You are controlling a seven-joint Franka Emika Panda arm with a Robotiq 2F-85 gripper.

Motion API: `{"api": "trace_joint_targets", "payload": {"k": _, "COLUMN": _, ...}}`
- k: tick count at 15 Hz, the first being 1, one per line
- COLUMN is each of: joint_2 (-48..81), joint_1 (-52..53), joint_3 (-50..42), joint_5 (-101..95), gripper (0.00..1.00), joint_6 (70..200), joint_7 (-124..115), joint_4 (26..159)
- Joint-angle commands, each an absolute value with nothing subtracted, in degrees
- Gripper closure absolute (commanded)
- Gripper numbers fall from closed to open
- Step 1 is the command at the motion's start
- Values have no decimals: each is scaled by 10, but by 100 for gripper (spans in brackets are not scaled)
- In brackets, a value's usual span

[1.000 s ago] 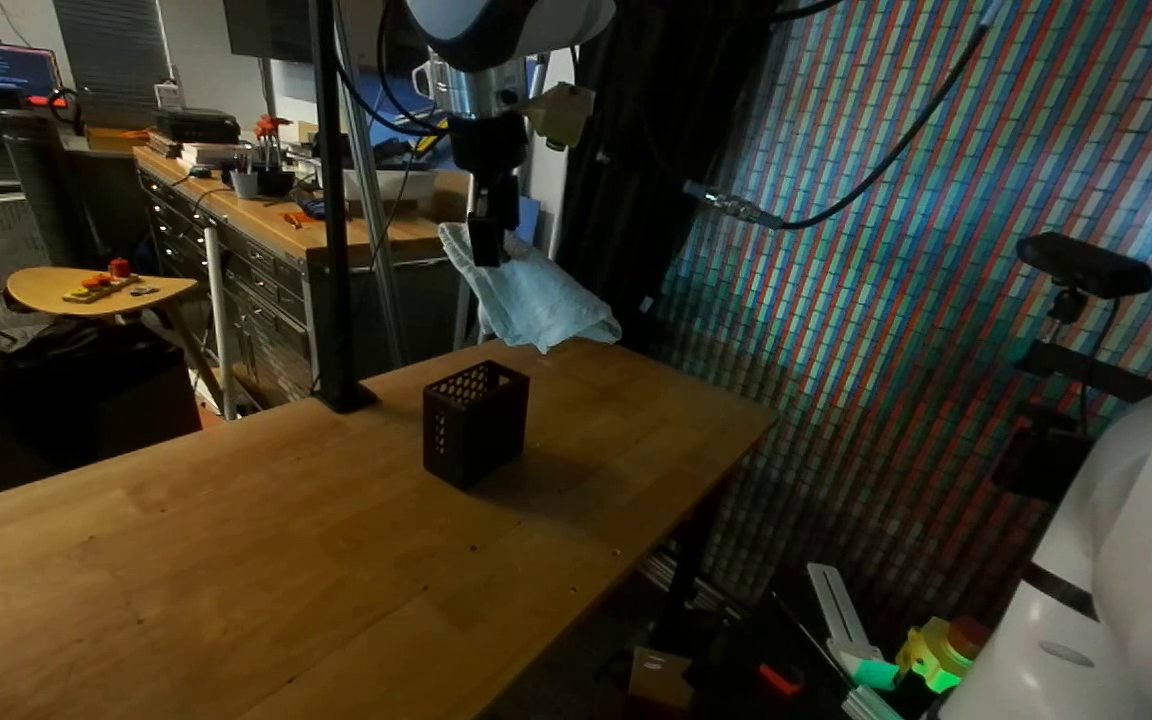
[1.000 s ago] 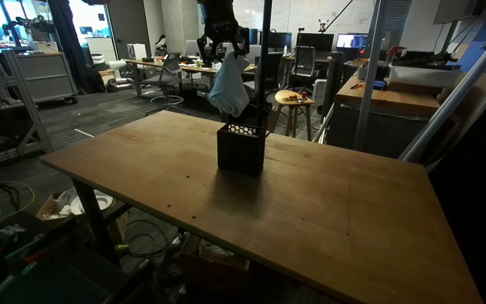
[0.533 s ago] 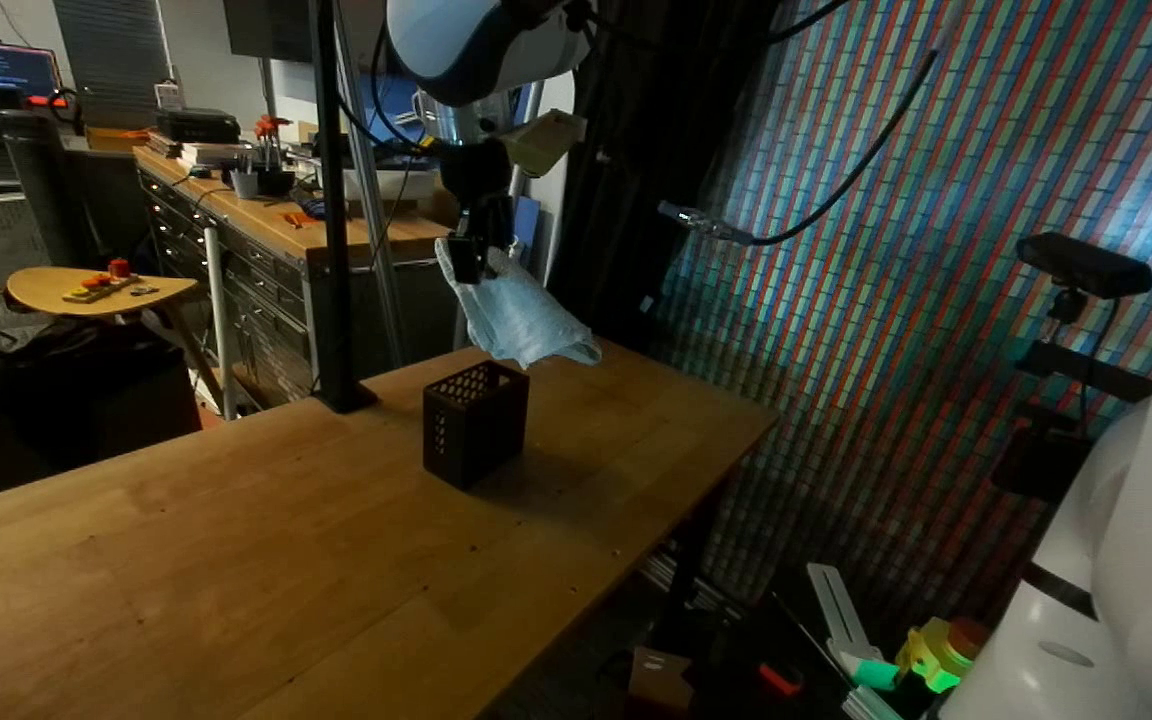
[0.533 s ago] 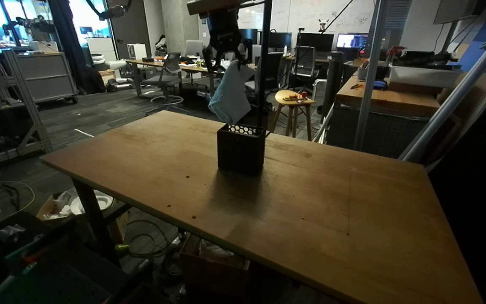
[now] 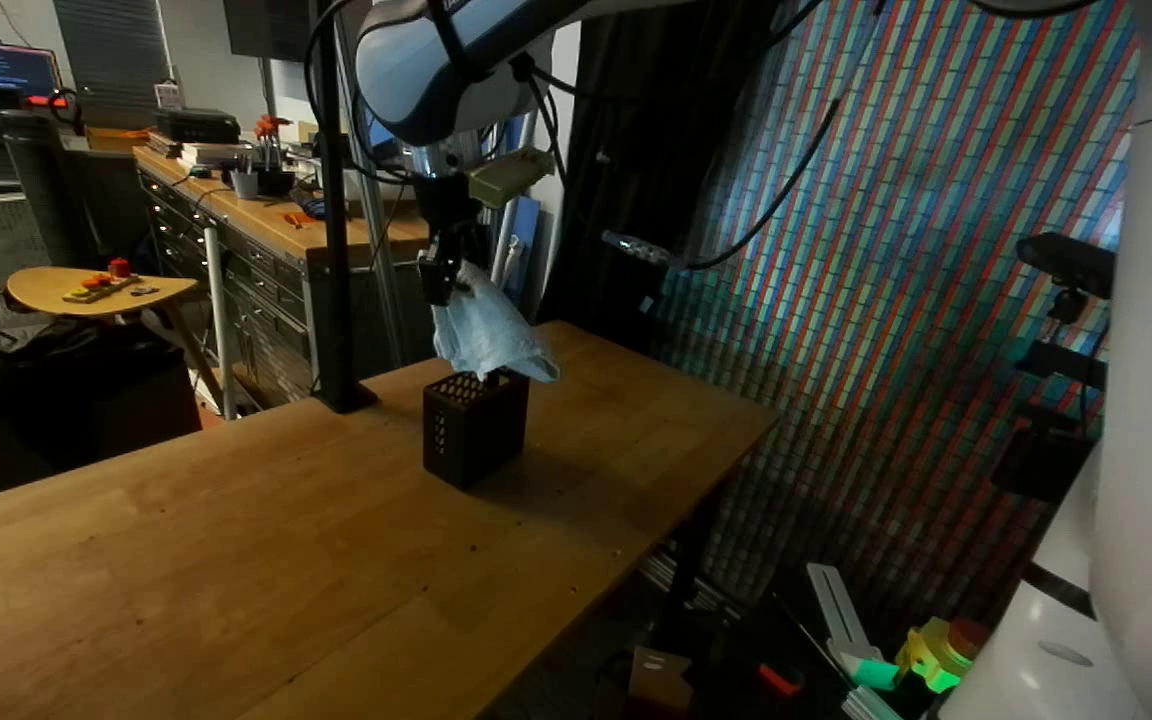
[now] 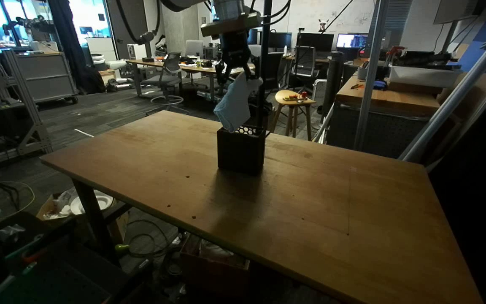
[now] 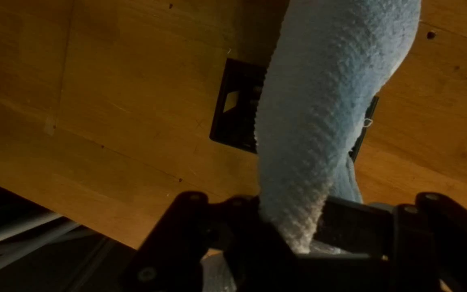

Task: Put the towel in the box

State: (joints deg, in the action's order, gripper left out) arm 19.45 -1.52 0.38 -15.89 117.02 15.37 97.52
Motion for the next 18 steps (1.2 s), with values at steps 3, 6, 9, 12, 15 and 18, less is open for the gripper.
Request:
{"api": "trace_joint_targets", "payload": {"k": 3, "joint_2": 247, "joint_1": -26, "joint_3": 2, "joint_5": -128, "gripper": 100, "joint_6": 1194, "joint_7": 153, "joint_4": 945}}
{"api": "trace_joint_targets", "payload": {"k": 6, "joint_2": 258, "joint_1": -32, "joint_3": 3, "joint_5": -116, "gripper": 100, "joint_6": 1209, "joint_7": 153, "joint_4": 957}}
{"api": "trace_joint_targets", "payload": {"k": 9, "joint_2": 270, "joint_1": -36, "joint_3": 4, "joint_5": -103, "gripper": 100, "joint_6": 1230, "joint_7": 154, "joint_4": 966}}
{"api": "trace_joint_targets", "payload": {"k": 12, "joint_2": 282, "joint_1": -39, "joint_3": 8, "joint_5": -86, "gripper": 100, "joint_6": 1253, "joint_7": 153, "joint_4": 976}}
{"api": "trace_joint_targets", "payload": {"k": 15, "joint_2": 285, "joint_1": -41, "joint_3": 11, "joint_5": -67, "gripper": 100, "joint_6": 1286, "joint_7": 153, "joint_4": 1001}}
{"api": "trace_joint_targets", "payload": {"k": 18, "joint_2": 270, "joint_1": -42, "joint_3": 9, "joint_5": -56, "gripper": 100, "joint_6": 1315, "joint_7": 151, "joint_4": 1037}}
